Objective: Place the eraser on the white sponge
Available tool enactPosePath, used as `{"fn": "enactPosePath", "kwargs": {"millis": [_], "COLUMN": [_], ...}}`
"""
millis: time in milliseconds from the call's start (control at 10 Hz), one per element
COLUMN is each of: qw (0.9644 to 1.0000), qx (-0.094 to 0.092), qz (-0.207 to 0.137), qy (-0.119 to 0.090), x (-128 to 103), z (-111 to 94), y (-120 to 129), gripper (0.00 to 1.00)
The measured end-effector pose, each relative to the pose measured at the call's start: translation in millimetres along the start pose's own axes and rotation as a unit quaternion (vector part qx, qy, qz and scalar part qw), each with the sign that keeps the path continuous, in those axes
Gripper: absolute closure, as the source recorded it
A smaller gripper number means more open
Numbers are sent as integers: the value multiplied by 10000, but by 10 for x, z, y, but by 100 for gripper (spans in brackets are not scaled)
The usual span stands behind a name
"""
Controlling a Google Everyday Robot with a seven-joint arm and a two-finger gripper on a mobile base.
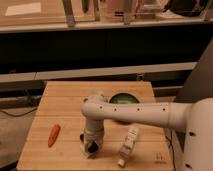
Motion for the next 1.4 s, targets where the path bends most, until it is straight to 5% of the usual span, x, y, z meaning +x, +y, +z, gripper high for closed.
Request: {"fn": "enactPosePath", "kwargs": {"millis": [400,1200,1400], "qw": [10000,9999,9999], "qx": [-91,-100,-75], "qz": [17,15,7], "qy": [22,-112,-135], "x": [20,36,38], "z": [32,48,48], "y": [-3,11,14], "gripper": [98,23,20]}}
